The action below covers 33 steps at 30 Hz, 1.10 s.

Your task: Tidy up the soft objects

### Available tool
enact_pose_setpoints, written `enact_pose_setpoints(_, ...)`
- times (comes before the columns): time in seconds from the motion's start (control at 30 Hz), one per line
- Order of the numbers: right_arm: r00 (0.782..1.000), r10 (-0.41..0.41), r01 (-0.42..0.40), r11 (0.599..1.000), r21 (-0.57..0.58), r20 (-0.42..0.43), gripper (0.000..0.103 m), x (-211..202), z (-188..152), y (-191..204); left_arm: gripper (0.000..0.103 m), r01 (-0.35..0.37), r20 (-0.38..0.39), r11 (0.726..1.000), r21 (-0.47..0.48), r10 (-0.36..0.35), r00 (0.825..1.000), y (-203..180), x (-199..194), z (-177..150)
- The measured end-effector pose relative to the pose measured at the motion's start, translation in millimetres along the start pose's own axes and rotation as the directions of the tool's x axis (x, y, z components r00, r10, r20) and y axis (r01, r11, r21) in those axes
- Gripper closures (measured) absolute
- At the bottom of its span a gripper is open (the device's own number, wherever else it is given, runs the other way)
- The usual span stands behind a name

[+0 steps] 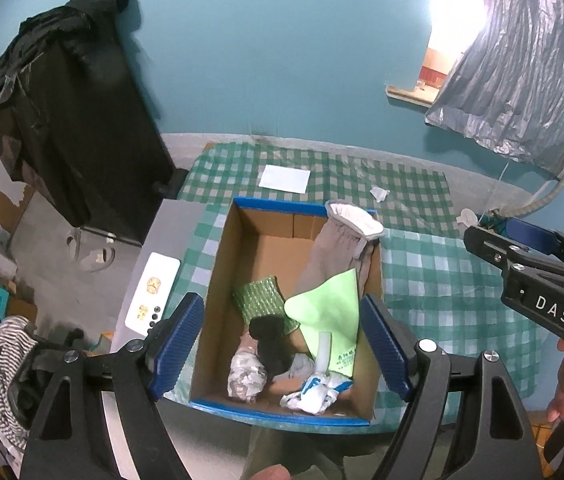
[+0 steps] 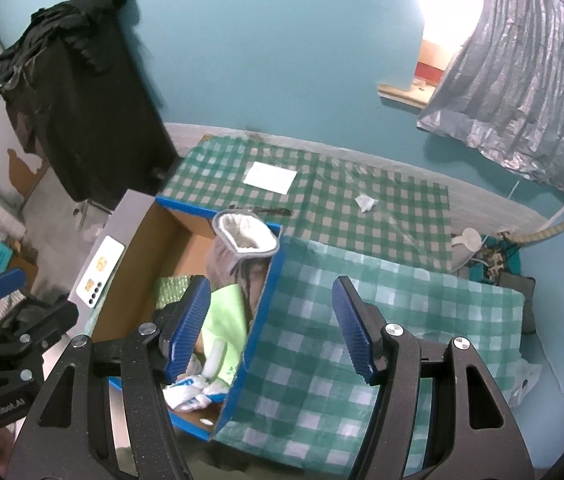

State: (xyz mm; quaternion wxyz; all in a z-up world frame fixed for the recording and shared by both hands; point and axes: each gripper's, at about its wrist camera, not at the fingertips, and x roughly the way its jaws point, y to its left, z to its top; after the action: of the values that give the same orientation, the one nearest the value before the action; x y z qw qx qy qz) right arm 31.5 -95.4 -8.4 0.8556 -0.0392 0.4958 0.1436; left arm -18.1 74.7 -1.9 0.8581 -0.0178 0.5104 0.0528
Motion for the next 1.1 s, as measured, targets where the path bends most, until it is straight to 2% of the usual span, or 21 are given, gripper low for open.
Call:
enact_pose_setpoints(0.3,1.000,-0.007,0.007,1.000,0.014,0.020,0.040,-10,1,-6,0.022,0.004,0.025,1.000,-0.005,-0.003,1.000,0,-9,7)
enact_pose_setpoints(1.1,1.000,-0.001,0.001,1.000,0.003,0.019,0.040,-12,8,-6,0.022,-0.004,0.019,1.000,-0.012,0.004,1.000,3,-10,8)
